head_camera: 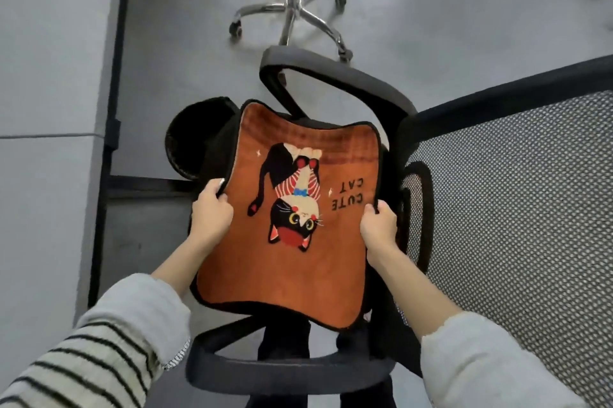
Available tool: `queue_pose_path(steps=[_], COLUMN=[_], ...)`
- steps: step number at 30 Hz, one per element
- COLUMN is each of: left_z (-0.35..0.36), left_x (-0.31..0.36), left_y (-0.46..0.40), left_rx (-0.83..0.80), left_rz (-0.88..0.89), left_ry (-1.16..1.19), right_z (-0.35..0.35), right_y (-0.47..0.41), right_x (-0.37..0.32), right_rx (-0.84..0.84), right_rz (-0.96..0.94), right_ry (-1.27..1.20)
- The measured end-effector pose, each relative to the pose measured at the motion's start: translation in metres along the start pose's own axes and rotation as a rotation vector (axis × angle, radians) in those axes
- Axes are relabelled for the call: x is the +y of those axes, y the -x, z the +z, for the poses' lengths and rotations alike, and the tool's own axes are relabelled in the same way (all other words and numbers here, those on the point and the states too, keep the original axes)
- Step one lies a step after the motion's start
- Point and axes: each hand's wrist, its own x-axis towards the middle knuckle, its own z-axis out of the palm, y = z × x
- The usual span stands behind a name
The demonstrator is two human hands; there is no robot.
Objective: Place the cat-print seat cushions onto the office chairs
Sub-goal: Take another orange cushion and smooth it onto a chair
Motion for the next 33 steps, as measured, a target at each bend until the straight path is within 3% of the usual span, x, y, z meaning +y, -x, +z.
queue_pose_path(steps=[5, 10, 14, 20, 27, 33], left_z=[0.027, 0.038, 0.048, 0.058, 0.065, 0.063], left_x=[-0.034, -0.078, -0.100, -0.110, -0.117, -0.128], left_y=[-0.060, -0.087, -0.083, -0.087, -0.068, -0.047], left_rx=[0.015, 0.044, 0.040, 0.061, 0.087, 0.099], left_rz=[-0.051, -0.127, -0.010, -0.030, -0.142, -0.213], left_ry=[-0.081, -0.150, -0.295, -0.479, -0.472, -0.397], right_z=[0.024, 0.044, 0.060, 0.074, 0.069, 0.050], right_y=[-0.043, -0.072, -0.075, -0.087, -0.098, -0.093], right_x=[0.027, 0.035, 0.054, 0.055, 0.046, 0.023], right_rx=[0.160, 0.281, 0.267, 0.210, 0.166, 0.128], right_rz=[0.078, 0.007, -0.078, -0.040, -0.146, -0.361], right_ry=[0.174, 0.422, 0.697, 0.730, 0.807, 0.864])
